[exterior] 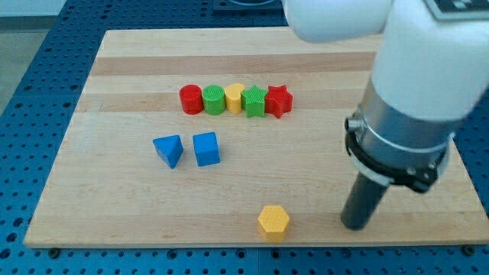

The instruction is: Nudge the yellow hexagon left a bit

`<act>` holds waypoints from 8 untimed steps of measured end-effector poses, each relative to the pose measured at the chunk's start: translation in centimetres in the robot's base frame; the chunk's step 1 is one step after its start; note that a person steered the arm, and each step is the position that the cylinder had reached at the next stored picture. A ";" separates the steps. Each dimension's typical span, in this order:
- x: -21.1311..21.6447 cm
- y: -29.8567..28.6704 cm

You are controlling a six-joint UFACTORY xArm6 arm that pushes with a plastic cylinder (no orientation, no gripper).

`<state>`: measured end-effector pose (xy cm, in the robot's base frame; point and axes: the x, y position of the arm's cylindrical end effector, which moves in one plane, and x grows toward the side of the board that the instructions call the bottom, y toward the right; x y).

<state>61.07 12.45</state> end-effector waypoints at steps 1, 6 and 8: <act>0.8 -0.1; 0.8 -4.2; 0.8 -7.5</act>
